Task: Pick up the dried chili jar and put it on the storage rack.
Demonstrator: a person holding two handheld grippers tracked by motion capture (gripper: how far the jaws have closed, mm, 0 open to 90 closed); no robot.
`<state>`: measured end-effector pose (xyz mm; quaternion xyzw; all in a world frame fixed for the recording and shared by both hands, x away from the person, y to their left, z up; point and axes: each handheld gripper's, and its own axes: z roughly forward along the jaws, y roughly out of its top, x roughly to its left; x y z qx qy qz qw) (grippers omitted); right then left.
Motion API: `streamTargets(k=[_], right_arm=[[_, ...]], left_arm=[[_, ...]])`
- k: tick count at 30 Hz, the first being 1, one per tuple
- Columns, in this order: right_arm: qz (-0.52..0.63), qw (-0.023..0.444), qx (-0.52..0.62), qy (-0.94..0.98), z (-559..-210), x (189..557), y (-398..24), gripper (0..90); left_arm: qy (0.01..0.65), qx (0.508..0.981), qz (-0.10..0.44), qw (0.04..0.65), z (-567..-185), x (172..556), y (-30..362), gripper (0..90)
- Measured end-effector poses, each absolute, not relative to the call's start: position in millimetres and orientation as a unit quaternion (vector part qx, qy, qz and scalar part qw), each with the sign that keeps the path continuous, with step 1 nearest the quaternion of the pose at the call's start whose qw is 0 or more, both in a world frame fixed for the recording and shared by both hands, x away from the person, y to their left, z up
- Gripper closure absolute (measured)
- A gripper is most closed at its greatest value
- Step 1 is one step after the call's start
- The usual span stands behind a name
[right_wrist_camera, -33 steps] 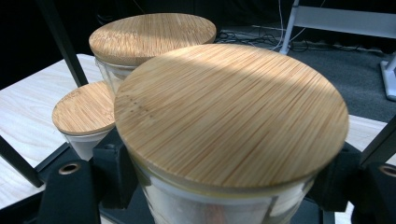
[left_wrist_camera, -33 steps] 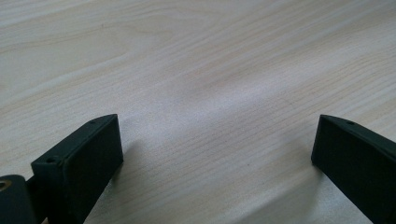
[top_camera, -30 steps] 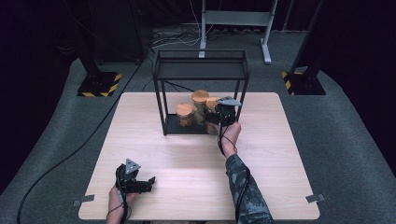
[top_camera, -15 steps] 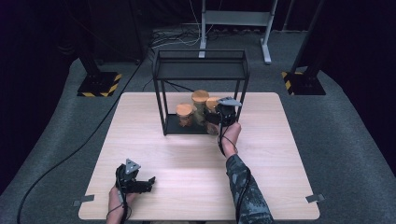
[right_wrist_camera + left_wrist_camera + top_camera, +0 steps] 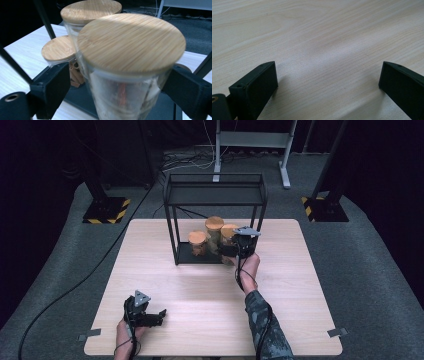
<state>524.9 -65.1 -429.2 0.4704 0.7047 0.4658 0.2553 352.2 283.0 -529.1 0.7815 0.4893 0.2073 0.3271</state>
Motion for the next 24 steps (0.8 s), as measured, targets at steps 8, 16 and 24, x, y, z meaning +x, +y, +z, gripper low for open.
streamTargets(k=[8, 16, 24], right_arm=[[0.458, 0.234, 0.462, 0.722, -432, 505, -76, 3.8], [0.432, 0.206, 0.459, 0.748, -457, 464, -95, 0.9], [0.411, 0.187, 0.475, 0.755, -494, 425, -113, 0.2]], left_arm=[[0.489, 0.782, 0.207, 0.327, -529, 352, 283, 1.5], [0.489, 0.781, 0.207, 0.327, -529, 352, 283, 1.5], [0.489, 0.782, 0.209, 0.327, -529, 352, 283, 1.5]])
